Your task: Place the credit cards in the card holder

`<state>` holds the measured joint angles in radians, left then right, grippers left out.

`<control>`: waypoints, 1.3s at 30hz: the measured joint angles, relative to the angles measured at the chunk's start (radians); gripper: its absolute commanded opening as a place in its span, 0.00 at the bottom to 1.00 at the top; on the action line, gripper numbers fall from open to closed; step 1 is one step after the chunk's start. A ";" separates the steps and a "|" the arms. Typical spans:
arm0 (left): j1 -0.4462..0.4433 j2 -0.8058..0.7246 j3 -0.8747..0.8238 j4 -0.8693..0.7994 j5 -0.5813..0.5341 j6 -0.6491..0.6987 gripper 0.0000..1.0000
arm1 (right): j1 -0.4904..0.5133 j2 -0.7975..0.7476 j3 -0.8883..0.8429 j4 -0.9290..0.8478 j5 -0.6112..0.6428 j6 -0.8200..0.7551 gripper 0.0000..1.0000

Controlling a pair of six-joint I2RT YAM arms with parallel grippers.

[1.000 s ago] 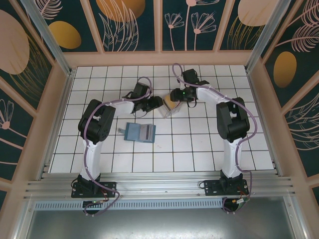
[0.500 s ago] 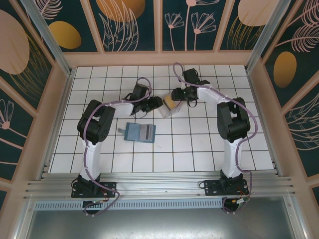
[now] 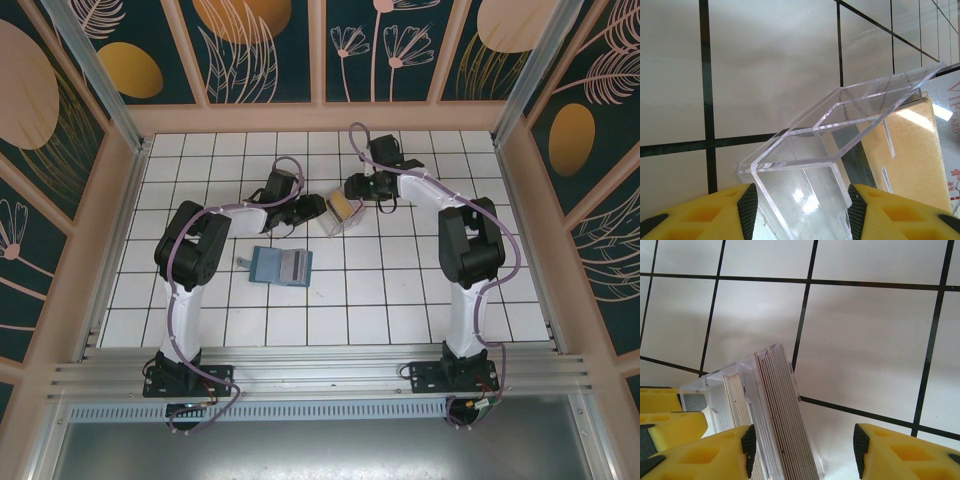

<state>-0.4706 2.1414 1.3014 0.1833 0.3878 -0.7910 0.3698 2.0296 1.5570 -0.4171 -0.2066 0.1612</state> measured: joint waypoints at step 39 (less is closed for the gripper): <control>-0.001 0.000 -0.003 0.003 -0.006 0.000 0.53 | -0.006 -0.008 0.000 -0.006 0.061 -0.007 0.54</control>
<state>-0.4717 2.1410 1.2987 0.1860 0.3813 -0.7910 0.3641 2.0220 1.5570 -0.4236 -0.1455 0.1539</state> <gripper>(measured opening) 0.529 0.551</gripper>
